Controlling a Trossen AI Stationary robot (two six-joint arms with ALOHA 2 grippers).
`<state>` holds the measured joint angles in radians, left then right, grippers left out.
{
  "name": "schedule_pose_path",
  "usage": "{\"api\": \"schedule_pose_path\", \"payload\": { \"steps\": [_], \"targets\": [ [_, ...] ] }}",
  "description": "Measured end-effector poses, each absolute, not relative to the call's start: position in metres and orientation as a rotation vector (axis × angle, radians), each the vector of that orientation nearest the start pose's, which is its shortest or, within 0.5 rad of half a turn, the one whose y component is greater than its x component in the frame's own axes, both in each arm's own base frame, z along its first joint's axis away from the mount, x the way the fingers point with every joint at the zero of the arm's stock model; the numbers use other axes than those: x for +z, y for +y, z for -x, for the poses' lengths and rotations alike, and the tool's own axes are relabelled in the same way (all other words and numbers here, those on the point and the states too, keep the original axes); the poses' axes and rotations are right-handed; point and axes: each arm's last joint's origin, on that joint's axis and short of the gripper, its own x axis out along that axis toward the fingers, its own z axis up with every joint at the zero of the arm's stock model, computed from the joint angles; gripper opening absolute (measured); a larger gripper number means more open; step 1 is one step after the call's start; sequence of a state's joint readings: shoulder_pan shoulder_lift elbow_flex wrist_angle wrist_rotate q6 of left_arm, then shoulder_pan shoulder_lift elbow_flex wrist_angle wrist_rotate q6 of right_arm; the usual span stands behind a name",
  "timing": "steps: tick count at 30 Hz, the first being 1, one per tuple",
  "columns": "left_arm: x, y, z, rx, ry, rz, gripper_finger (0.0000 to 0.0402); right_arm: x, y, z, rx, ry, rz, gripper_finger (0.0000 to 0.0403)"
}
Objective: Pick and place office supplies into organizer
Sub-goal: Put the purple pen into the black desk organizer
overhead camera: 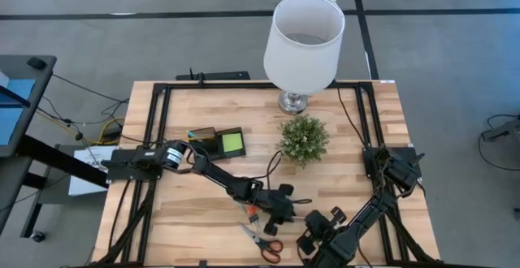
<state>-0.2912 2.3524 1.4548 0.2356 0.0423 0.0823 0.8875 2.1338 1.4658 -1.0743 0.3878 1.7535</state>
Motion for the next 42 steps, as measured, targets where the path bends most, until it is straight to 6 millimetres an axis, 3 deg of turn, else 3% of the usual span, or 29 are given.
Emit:
{"api": "schedule_pose_path", "payload": {
  "steps": [4,8,11,15,22,32,38,42],
  "targets": [
    [0.081,-0.124,-0.469,-0.271,0.583,-0.159,0.0072,0.130,0.281,-0.243,-0.828,1.128,-0.382,0.0000],
    [0.081,-0.095,-0.478,-0.174,0.559,-0.109,0.0052,0.131,0.276,-0.241,-0.863,1.139,-0.338,0.0000],
    [0.081,-0.074,-0.480,-0.120,0.580,-0.044,0.0048,0.131,0.274,-0.241,-0.884,1.141,-0.326,0.0000],
    [0.079,-0.064,-0.479,-0.100,0.644,0.019,0.0052,0.132,0.271,-0.242,-0.896,1.142,-0.312,0.0000],
    [0.077,-0.068,-0.476,-0.129,0.677,0.010,0.0055,0.134,0.280,-0.232,-0.874,1.066,-0.311,0.0000],
    [0.076,-0.075,-0.474,-0.089,0.692,-0.006,0.0023,0.166,0.298,-0.204,-0.726,0.665,-0.293,0.0000],
    [0.075,-0.080,-0.473,-0.092,0.695,0.000,0.0023,0.169,0.294,-0.201,-0.703,0.633,-0.152,0.0000],
    [0.075,-0.083,-0.473,-0.105,0.694,0.001,0.0023,0.169,0.288,-0.206,-0.670,0.738,0.022,0.0000]
  ]
}}
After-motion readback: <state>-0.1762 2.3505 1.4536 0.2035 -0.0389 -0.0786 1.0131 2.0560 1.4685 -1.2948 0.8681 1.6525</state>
